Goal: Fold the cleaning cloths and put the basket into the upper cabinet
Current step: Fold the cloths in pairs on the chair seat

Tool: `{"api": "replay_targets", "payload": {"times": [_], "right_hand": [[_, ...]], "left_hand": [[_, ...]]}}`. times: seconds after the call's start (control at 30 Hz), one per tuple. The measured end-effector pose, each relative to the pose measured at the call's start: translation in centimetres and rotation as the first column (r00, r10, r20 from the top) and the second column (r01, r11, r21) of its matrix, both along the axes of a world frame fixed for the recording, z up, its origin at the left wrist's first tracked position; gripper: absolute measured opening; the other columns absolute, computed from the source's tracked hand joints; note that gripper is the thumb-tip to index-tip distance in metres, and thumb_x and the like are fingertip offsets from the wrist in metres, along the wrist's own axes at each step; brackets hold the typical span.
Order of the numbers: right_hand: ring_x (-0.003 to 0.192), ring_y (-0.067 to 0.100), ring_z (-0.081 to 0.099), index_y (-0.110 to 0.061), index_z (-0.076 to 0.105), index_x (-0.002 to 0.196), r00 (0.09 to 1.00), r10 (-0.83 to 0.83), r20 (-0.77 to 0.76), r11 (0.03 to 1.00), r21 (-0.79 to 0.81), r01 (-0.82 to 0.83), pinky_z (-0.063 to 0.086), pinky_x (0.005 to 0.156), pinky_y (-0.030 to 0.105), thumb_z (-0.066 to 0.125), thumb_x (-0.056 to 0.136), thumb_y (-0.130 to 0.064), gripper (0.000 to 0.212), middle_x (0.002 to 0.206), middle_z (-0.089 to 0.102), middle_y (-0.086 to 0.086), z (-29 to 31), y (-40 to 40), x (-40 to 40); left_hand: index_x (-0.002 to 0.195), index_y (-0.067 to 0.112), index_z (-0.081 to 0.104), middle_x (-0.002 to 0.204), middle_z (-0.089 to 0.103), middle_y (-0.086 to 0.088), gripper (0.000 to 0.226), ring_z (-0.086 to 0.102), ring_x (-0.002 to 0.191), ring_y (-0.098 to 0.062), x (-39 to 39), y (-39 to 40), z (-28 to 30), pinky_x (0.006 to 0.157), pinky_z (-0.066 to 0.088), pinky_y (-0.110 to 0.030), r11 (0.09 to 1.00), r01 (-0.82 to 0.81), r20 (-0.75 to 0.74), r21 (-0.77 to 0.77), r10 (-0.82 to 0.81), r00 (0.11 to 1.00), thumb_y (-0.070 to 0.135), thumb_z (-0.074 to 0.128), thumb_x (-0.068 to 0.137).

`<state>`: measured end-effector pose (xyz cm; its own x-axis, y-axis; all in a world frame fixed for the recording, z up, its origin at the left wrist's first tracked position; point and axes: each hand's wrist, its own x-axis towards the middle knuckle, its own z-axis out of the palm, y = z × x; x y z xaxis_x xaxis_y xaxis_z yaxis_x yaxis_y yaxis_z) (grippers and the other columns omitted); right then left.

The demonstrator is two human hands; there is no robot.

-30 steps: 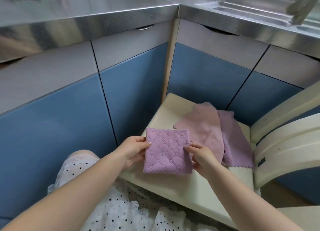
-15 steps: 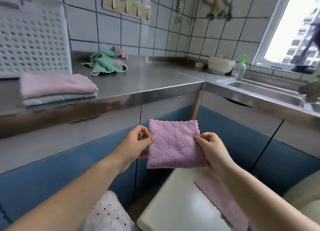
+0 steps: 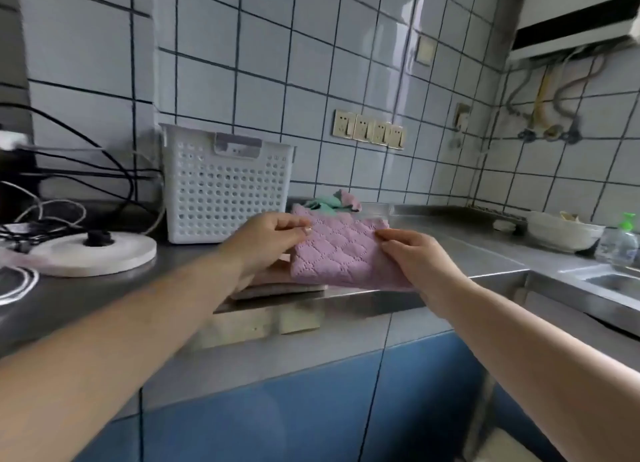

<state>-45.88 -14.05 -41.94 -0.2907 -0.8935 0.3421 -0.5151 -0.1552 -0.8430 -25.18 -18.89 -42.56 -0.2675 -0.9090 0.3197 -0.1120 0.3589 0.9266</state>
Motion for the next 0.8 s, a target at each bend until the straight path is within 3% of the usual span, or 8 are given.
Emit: {"api": "replay_targets", "payload": {"times": [0.03,0.17,0.33,0.5,0.57,0.67,0.73,0.8], "right_hand": [[0.105,0.019,0.059,-0.023,0.066,0.117,0.999,0.036,-0.019,0.999,0.015,-0.035,0.046,0.099,0.033,0.055,0.091,-0.017,0.029,0.111,0.064,-0.003,0.5,-1.4,1.1],[0.102,0.019,0.062,-0.022,0.07,0.11,0.991,0.13,0.036,0.991,0.038,-0.132,0.049,0.095,0.033,0.061,0.089,-0.018,0.024,0.111,0.068,-0.001,1.2,-6.1,4.0],[0.097,0.02,0.062,-0.019,0.072,0.107,0.987,0.161,0.001,0.978,0.135,-0.16,0.053,0.089,0.034,0.063,0.088,-0.021,0.021,0.108,0.069,0.001,-0.4,-9.9,5.6],[0.087,0.014,0.057,-0.018,0.071,0.11,0.985,0.169,-0.039,0.973,0.169,-0.16,0.048,0.071,0.025,0.062,0.089,-0.024,0.023,0.102,0.067,-0.001,-1.8,-11.7,5.8],[0.093,0.016,0.06,-0.016,0.07,0.11,0.981,0.182,-0.072,0.97,0.178,-0.167,0.05,0.083,0.026,0.063,0.089,-0.024,0.024,0.108,0.068,0.003,-2.1,-12.0,5.7],[0.101,0.019,0.061,-0.015,0.071,0.109,0.969,0.202,-0.144,0.962,0.216,-0.168,0.048,0.096,0.032,0.063,0.088,-0.027,0.024,0.112,0.069,0.004,-2.4,-12.3,5.6],[0.087,0.018,0.061,-0.017,0.071,0.106,0.952,0.196,-0.234,0.961,0.24,-0.139,0.049,0.081,0.03,0.061,0.089,-0.033,0.026,0.103,0.07,0.007,-2.0,-12.4,5.5],[0.074,0.017,0.054,-0.015,0.071,0.105,0.927,0.147,-0.345,0.977,0.197,-0.081,0.042,0.065,0.026,0.056,0.091,-0.036,0.03,0.093,0.069,0.01,-1.1,-12.3,5.7]], "left_hand": [[0.114,0.015,0.064,0.107,0.068,-0.003,0.024,0.064,0.089,-0.012,1.3,-0.8,0.9,0.083,0.053,-0.028,1.0,-0.017,0.044,-0.009,0.018,0.999,0.014,0.06,0.09],[0.105,0.014,0.066,0.094,0.067,-0.005,0.017,0.06,0.071,-0.012,5.0,-3.2,2.9,0.05,0.051,-0.016,0.996,-0.079,0.128,0.046,0.072,0.989,0.011,0.061,0.089],[0.097,0.017,0.069,0.079,0.062,-0.003,0.011,0.054,0.053,-0.006,7.0,-5.6,1.3,0.043,0.046,-0.015,0.98,-0.167,0.222,0.105,0.141,0.965,0.016,0.064,0.088],[0.096,0.016,0.068,0.063,0.061,0.005,0.01,0.054,0.046,-0.001,7.4,-6.8,-0.6,0.046,0.049,-0.015,0.968,-0.148,0.244,0.204,0.096,0.965,0.014,0.064,0.088],[0.094,0.017,0.068,0.053,0.061,0.009,0.008,0.056,0.044,0.0,7.7,-6.9,-0.8,0.048,0.051,-0.017,0.963,-0.14,0.274,0.229,0.075,0.959,0.016,0.063,0.088],[0.098,0.022,0.069,0.073,0.063,0.004,0.011,0.058,0.06,-0.006,8.3,-6.8,-0.9,0.051,0.051,-0.019,0.963,-0.153,0.389,0.224,0.055,0.919,0.025,0.063,0.088],[0.102,0.029,0.068,0.089,0.059,0.004,0.021,0.054,0.075,-0.01,8.8,-7.1,-0.8,0.059,0.049,-0.021,0.974,-0.2,0.545,0.108,0.11,0.831,0.041,0.06,0.088],[0.109,0.029,0.066,0.1,0.056,0.006,0.031,0.05,0.089,-0.01,8.7,-7.7,-0.2,0.077,0.041,-0.021,0.964,-0.217,0.65,-0.156,0.265,0.712,0.048,0.053,0.089]]}}
